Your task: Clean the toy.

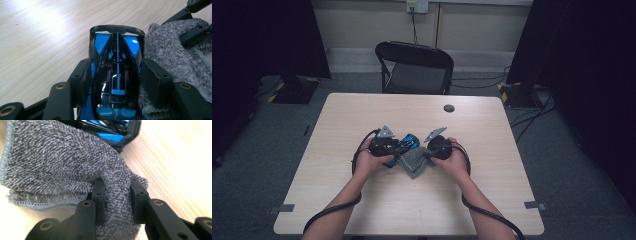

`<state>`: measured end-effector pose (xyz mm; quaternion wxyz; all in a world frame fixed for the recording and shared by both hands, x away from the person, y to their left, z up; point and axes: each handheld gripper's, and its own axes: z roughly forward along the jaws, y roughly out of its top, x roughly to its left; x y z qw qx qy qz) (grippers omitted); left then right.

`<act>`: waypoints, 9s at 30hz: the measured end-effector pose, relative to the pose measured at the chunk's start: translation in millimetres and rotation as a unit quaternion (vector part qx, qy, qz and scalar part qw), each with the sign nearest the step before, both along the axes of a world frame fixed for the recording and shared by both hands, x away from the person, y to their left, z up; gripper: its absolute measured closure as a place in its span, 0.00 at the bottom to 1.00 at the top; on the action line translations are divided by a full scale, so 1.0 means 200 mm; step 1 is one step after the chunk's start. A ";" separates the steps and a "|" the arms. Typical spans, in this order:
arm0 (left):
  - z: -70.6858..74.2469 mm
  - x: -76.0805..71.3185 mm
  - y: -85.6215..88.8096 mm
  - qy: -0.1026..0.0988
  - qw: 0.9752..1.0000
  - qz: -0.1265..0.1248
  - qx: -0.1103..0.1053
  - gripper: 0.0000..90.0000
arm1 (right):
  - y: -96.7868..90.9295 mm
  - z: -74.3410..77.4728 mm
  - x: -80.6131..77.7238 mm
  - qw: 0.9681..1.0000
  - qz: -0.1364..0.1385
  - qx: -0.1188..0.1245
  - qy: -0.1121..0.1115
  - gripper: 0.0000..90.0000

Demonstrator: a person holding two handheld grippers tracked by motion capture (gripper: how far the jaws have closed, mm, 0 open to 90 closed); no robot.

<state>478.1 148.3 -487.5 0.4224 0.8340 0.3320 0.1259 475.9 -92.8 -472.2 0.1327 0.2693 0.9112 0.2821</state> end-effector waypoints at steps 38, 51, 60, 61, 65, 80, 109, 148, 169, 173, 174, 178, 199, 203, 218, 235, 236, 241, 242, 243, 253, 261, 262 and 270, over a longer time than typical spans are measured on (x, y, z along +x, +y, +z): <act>0.01 0.01 -0.01 0.003 1.000 -0.003 0.010 0.48 | -0.29 0.00 0.06 0.995 -0.097 -0.006 -0.014 0.78; 0.01 0.01 -0.01 0.005 1.000 -0.003 0.014 0.48 | -0.43 0.07 0.01 0.993 -0.112 0.024 -0.025 0.78; 0.01 0.00 -0.01 0.003 1.000 -0.001 0.016 0.48 | -0.44 0.16 -0.14 0.995 -0.065 0.058 -0.037 0.78; 0.01 0.00 -0.01 0.003 1.000 -0.001 0.016 0.48 | -0.43 0.17 -0.16 0.996 -0.061 0.061 -0.036 0.78; 0.02 0.01 -0.02 0.008 1.000 -0.001 0.016 0.48 | -0.39 0.19 -0.23 0.996 -0.034 0.066 -0.039 0.78; 0.02 0.01 -0.02 0.013 1.000 0.001 0.014 0.48 | 0.00 0.11 -0.39 0.993 0.112 0.041 -0.010 0.78; 0.01 0.00 -0.01 0.008 1.000 0.003 0.004 0.48 | 0.23 0.01 -0.15 0.996 0.093 -0.002 0.009 0.77; 0.01 0.00 0.00 0.004 1.000 0.004 0.009 0.48 | -0.04 0.01 -0.04 1.000 0.012 -0.004 0.009 0.77; 0.01 0.00 0.00 0.005 1.000 0.006 0.009 0.48 | -0.17 0.01 -0.01 1.000 -0.026 -0.015 0.004 0.77; 0.01 0.00 -0.01 0.008 1.000 0.005 0.009 0.48 | -0.23 0.01 0.00 0.999 -0.043 -0.016 0.003 0.77; 0.01 0.00 -0.01 0.008 1.000 0.005 0.010 0.48 | -0.24 0.01 0.00 0.999 -0.045 -0.015 0.004 0.77; 0.01 0.00 -0.01 0.008 1.000 0.007 0.008 0.48 | -0.27 0.01 0.00 0.999 -0.050 -0.017 0.002 0.77; 0.05 -0.02 0.04 0.015 1.000 0.020 -0.003 0.49 | -0.41 0.15 -0.16 0.998 -0.026 0.041 -0.034 0.77; 0.10 -0.04 0.08 0.005 1.000 0.015 -0.021 0.45 | -0.37 0.15 -0.24 0.999 0.002 0.039 -0.030 0.77; 0.25 -0.31 0.01 -0.020 0.993 -0.103 -0.056 0.37 | -0.05 0.07 -0.35 0.995 0.096 0.030 -0.008 0.76; 0.01 -0.41 -0.17 0.008 0.986 -0.160 0.042 0.36 | -0.20 0.13 -0.31 0.995 0.043 0.085 -0.012 0.25; 0.00 -0.41 -0.18 0.006 0.986 -0.160 0.049 0.36 | -0.19 0.13 -0.30 0.995 0.039 0.087 -0.015 0.22; -0.03 -0.43 -0.17 0.003 0.987 -0.149 0.056 0.43 | -0.16 0.14 -0.26 0.995 0.022 0.097 -0.022 0.18; -0.03 -0.44 -0.17 0.004 0.988 -0.146 0.054 0.45 | -0.15 0.14 -0.25 0.994 0.022 0.104 -0.023 0.18; -0.02 -0.44 -0.17 0.004 0.988 -0.145 0.057 0.50 | -0.14 0.14 -0.24 0.993 0.020 0.112 -0.020 0.17; 0.03 -0.46 0.03 0.074 0.994 -0.076 0.018 0.81 | 0.05 0.12 -0.11 0.991 0.050 0.123 -0.030 0.15; 0.11 -0.53 0.34 0.096 0.995 -0.012 -0.025 0.82 | 0.25 0.05 -0.02 0.989 0.091 0.110 -0.042 0.15; 0.12 -0.54 0.38 0.094 0.995 -0.003 -0.030 0.82 | 0.27 0.04 -0.01 0.989 0.095 0.103 -0.042 0.15; 0.14 -0.58 0.66 0.069 0.991 0.092 -0.062 0.81 | 0.39 -0.01 0.08 0.989 0.090 0.108 -0.042 0.15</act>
